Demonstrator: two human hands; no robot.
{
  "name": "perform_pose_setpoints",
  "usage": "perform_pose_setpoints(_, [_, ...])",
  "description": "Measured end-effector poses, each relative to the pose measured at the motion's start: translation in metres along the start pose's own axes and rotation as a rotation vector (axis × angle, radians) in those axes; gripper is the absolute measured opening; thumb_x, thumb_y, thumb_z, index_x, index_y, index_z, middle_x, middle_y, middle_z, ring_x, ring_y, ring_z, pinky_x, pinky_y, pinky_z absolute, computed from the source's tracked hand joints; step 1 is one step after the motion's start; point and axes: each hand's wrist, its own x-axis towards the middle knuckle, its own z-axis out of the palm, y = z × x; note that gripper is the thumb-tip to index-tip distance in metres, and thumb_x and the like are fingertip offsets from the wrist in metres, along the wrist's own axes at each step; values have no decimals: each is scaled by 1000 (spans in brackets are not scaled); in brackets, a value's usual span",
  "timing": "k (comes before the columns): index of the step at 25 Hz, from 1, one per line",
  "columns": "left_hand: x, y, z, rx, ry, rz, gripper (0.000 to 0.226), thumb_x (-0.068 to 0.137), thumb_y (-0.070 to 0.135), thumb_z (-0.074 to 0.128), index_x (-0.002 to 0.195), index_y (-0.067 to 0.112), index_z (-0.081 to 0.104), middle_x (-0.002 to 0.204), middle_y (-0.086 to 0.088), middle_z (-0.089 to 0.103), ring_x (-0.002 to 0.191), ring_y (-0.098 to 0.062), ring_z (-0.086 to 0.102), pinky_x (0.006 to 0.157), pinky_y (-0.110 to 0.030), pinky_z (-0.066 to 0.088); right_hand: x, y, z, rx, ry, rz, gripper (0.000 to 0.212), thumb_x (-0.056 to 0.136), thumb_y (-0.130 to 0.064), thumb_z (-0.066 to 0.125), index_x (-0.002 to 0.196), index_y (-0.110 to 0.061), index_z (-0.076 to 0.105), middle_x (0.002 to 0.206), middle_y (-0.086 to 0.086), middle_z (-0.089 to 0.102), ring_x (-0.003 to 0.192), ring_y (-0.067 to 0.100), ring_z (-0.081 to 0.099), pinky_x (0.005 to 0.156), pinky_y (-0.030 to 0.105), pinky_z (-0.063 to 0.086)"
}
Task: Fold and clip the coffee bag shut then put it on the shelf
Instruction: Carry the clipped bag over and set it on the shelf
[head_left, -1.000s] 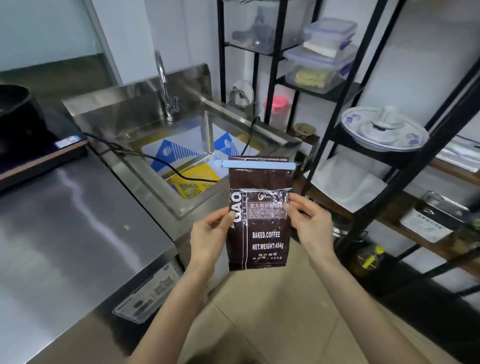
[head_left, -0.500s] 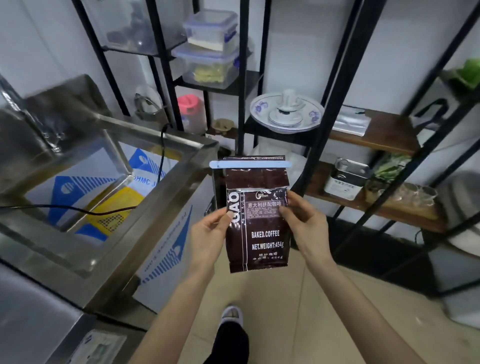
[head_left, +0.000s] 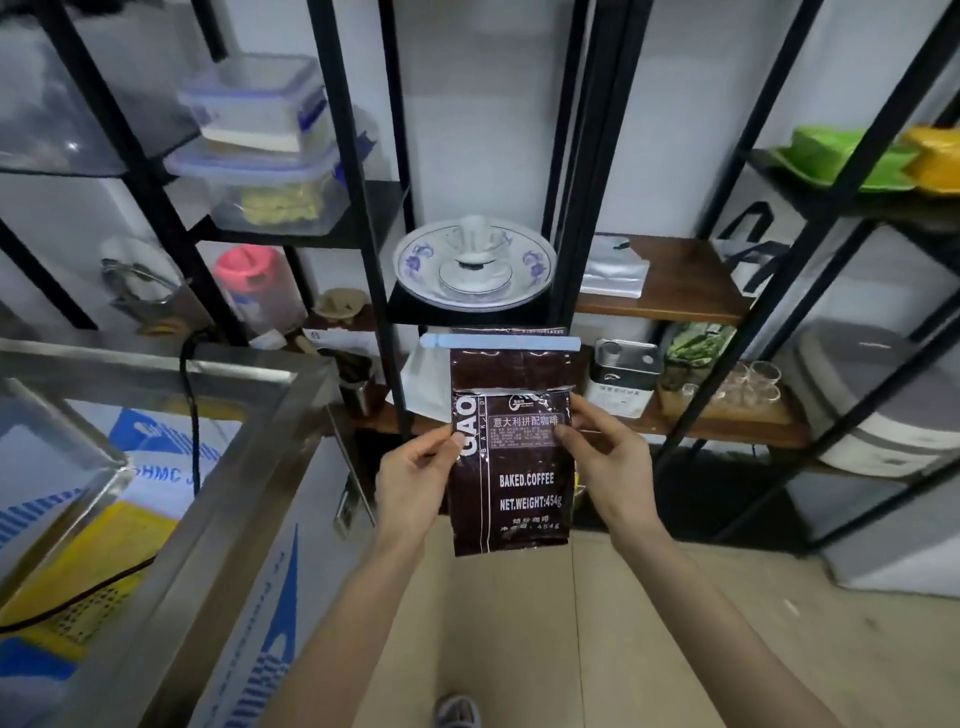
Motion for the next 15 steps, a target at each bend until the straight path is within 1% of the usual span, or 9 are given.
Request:
perform_pose_setpoints(2, [22,4,7,48,-33,15,23,81,16,61,103,13,66,94,-1,70,83,-9,65,87,-33,50,15,-2,-1,-17,46,-4,36,81,-11,61,116,-17,57,85,-1,61,92,18,60,91,46,50])
perform_pose_setpoints(4, [42,8,16,88,-82,34,14,81,19,62,91,24,69,80,14,68,74,3,63,82,-30,50,30,-3,-3,-27,108,-9,35,81,-11,61,115,-16,57,81,-4,61,88,16,60,92,45,50])
perform_pose_setpoints(7, [64,12,35,98,-169,31,16,81,22,62,78,36,69,73,24,67,70,5,64,72,-23,49,48,-1,-12,-28,185,-1,34,80,-11,62,114,-16,59,78,-7,61,83,12,59,92,43,50])
perform_pose_setpoints(9, [72,14,47,85,-197,22,17,81,21,62,78,36,68,71,23,68,68,5,65,63,-17,48,57,1,-19,-23,207,12,34,80,-11,62,113,-16,59,79,-5,61,83,13,60,91,42,50])
perform_pose_setpoints(12, [87,16,70,87,-222,5,14,81,22,62,92,26,70,74,16,70,67,3,66,55,-11,48,75,5,-33,-22,248,30,33,80,-12,62,112,-18,59,80,-4,61,84,16,61,88,40,51])
perform_pose_setpoints(13, [92,17,80,92,-228,0,15,81,22,62,94,24,70,74,14,70,67,1,65,57,-13,49,83,7,-39,-21,260,34,33,80,-12,62,112,-18,59,80,-5,61,81,15,61,87,38,51])
perform_pose_setpoints(15, [101,18,99,94,-236,-11,17,81,22,62,97,21,69,77,8,70,74,-7,64,68,-22,51,98,9,-53,-31,270,37,33,80,-12,62,112,-18,59,80,-5,61,75,11,59,81,32,52])
